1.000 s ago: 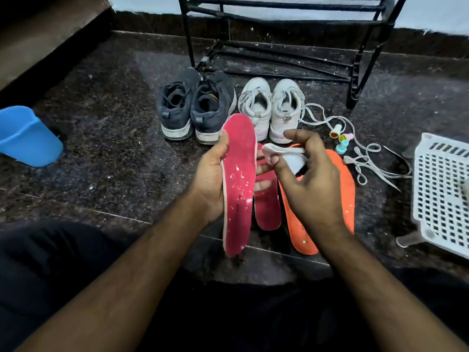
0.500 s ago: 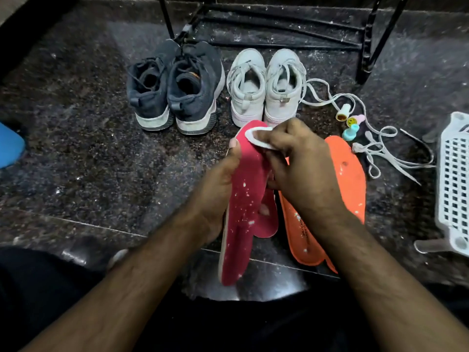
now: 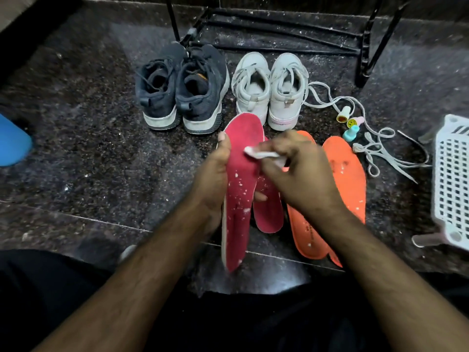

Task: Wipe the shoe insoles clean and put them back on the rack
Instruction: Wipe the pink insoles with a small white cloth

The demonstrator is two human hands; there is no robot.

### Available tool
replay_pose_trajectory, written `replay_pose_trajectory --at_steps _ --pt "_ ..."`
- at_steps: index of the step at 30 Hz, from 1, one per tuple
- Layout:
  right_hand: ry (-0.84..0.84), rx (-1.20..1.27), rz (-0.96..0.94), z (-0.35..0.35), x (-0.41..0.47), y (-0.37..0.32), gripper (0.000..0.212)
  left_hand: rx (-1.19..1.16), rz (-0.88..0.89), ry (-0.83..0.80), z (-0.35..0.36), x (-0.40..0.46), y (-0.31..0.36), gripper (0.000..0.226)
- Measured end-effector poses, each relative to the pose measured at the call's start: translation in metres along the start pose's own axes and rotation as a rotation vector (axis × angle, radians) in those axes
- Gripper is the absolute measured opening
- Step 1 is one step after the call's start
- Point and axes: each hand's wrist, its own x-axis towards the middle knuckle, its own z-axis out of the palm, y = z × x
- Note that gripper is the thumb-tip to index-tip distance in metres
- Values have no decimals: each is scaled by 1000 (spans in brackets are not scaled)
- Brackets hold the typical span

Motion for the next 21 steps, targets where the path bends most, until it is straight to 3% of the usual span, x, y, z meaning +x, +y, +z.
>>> replay_pose_trajectory --at_steps 3,7,9,11,16,21 --pt "223 -182 -39 -12 2 0 25 87 28 -5 3 -4 2 57" --pt "24 -288 11 6 0 -3 31 44 29 43 3 -3 -3 64" --pt "-95 -404 -91 8 -7 -8 39 25 8 79 1 -5 -4 63" --pt "-181 -382 -138 3 -15 -12 31 11 -15 104 -2 -4 -5 64" --pt "85 -321 -84 -3 -15 -10 32 -4 -34 48 0 1 -7 65" --pt "-121 -442 -96 16 -13 -8 19 59 -25 127 -5 8 -17 65"
